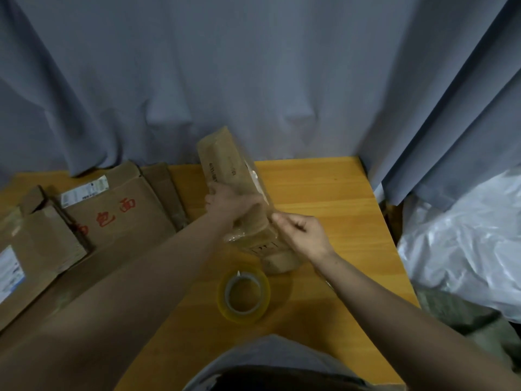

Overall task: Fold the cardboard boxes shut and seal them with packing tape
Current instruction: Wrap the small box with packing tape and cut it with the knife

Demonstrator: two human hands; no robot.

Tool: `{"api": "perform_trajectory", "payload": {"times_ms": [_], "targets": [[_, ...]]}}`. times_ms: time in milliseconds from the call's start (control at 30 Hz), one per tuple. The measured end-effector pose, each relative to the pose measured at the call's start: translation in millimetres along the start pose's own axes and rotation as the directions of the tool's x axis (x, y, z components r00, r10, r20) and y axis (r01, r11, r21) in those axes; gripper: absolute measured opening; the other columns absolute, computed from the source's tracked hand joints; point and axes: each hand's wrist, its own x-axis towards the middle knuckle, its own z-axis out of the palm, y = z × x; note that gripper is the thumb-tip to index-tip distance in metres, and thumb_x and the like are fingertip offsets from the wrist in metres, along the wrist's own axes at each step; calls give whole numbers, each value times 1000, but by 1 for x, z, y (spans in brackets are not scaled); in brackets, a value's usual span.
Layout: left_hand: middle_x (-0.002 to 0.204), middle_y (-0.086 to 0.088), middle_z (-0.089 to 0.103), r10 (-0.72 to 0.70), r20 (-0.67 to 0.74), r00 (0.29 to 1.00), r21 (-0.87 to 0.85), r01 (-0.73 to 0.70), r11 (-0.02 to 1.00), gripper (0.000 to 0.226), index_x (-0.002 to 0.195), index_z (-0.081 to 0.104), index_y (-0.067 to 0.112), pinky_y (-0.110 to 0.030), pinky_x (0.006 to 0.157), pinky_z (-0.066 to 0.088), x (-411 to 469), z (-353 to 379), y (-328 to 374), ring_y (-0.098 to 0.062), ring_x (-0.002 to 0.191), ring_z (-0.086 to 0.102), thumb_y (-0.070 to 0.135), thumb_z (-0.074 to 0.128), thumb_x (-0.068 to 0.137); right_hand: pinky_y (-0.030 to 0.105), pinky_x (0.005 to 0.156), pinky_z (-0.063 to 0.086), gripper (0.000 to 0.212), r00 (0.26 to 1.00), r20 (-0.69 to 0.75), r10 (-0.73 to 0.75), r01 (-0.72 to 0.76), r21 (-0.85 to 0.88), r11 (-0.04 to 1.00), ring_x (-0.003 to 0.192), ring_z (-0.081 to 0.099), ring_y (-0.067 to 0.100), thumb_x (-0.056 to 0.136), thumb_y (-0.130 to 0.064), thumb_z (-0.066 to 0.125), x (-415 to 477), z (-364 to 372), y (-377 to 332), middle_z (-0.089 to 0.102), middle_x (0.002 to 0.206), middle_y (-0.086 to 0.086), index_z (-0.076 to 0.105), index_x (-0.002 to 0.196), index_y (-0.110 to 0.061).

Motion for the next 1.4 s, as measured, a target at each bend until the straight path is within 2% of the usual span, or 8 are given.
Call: {"api": "perform_trajectory", "payload": {"times_ms": [167,300,600,733,933,1100,1233,1400], "targets": [[119,-9,53,27,210,977,-393,59,918,85,136,29,16,-34,62,47,-7,-42,-14,-26,97,55,29,79,68,38,106,34,91,858,-174,483,-448,205,870,134,37,28,74,-57,71,9,-32,-2,38,148,7,33,145,-16],[122,-3,51,92,267,959,-490,52,870,84,146,23,16,-38,82,47,-18,-43,-31,-18,93,52,10,71,78,43,89,48,101,786,30,617,-601,266,753,118,49,31,53,-64,80,11,-51,5,49,135,11,46,136,-17],[106,1,64,191,421,887,-500,51,864,89,126,55,18,-32,75,44,-27,-44,-51,-19,102,55,19,75,40,17,61,53,43,942,68,328,-335,169,927,71,65,12,78,-26,75,6,-65,-2,70,85,5,67,111,0],[119,0,58,102,432,896,-201,-14,979,56,130,52,13,-31,88,38,-26,-33,-58,-18,107,50,16,74,79,12,73,49,38,995,3,97,-95,-134,986,86,63,9,87,-22,67,15,-75,-19,67,97,-1,63,120,-5],[101,0,52,260,100,961,31,-264,964,18,108,52,15,-32,81,39,-29,-14,-35,-23,101,48,22,59,93,40,97,31,42,919,83,-385,180,-958,222,123,45,31,93,-34,54,21,-83,-32,50,137,5,49,133,-19],[149,-22,18,348,24,937,228,-344,911,92,152,1,27,-42,99,35,-13,-11,-27,-39,133,27,38,65,87,35,115,15,60,968,18,-252,80,-968,239,146,11,24,94,-8,50,18,-88,-1,17,158,6,27,148,-22],[156,-19,-11,262,-29,965,233,-248,940,86,151,11,37,-46,116,12,4,-9,-13,-39,144,-3,49,63,84,33,117,-3,68,972,-5,-235,52,-971,232,147,-2,23,95,-9,49,19,-85,15,3,160,7,13,152,-18],[155,-6,25,244,-38,969,27,-243,970,61,151,17,29,-39,111,26,41,-17,8,-31,139,29,43,42,98,37,102,33,68,956,-38,-291,50,-956,290,129,31,29,91,-4,47,23,-84,12,16,154,7,16,150,-17]]}}
